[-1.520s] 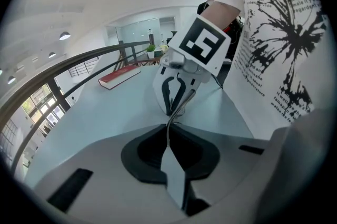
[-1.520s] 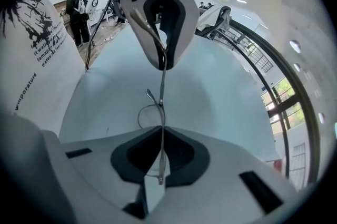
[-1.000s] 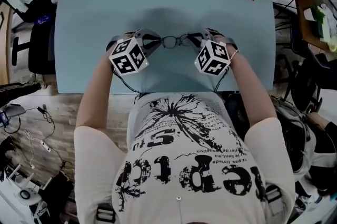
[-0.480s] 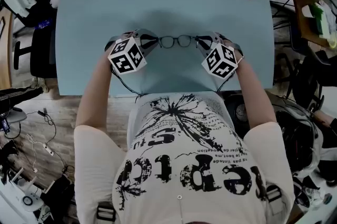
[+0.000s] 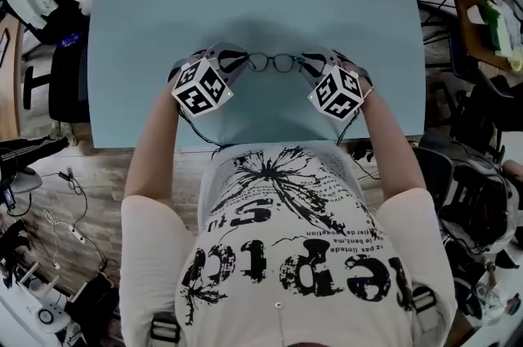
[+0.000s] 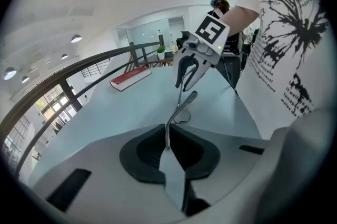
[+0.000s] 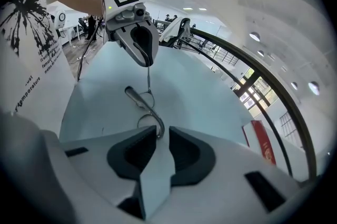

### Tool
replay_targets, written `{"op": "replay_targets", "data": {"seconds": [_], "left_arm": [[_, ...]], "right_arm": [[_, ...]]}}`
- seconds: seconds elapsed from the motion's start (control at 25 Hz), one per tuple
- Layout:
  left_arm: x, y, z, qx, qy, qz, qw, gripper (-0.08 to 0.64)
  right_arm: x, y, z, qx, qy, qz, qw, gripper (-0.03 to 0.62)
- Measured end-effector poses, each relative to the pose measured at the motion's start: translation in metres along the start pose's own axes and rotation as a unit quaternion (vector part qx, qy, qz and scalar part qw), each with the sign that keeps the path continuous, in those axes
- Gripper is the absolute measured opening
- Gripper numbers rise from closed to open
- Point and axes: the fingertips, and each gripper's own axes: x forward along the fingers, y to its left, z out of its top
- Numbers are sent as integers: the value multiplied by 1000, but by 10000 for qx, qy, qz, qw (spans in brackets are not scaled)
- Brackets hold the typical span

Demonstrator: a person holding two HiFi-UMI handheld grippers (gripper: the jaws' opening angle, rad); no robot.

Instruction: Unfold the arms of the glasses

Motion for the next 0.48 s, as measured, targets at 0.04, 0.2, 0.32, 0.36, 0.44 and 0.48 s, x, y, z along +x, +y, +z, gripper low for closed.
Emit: {"op": "replay_targets", "data": {"seconds": [0.04, 0.2, 0.32, 0.36, 0.44, 0.48], "left_arm": [[0, -1, 1, -68, -54, 8, 10000, 33], [-7, -3, 5, -220, -206, 75, 9995, 98], [-16, -1, 3, -374, -308, 231, 9986, 109], [-21, -1, 2, -428, -362, 317, 9979, 109], [-36, -1, 8, -485, -560, 578, 9956, 109], [-44, -2, 13, -513, -711, 712, 9936, 109]], "right_arm": [[0, 2, 1, 28, -21, 44, 10000, 94], [-2, 6, 1, 63, -60, 118, 9999, 129], [-7, 7, -4, 108, -62, 64, 9999, 130], [-11, 7, -4, 137, -83, 20, 9999, 130], [-20, 6, -5, 222, -150, -109, 9996, 129], [-26, 5, -5, 287, -192, -192, 9992, 126]]}}
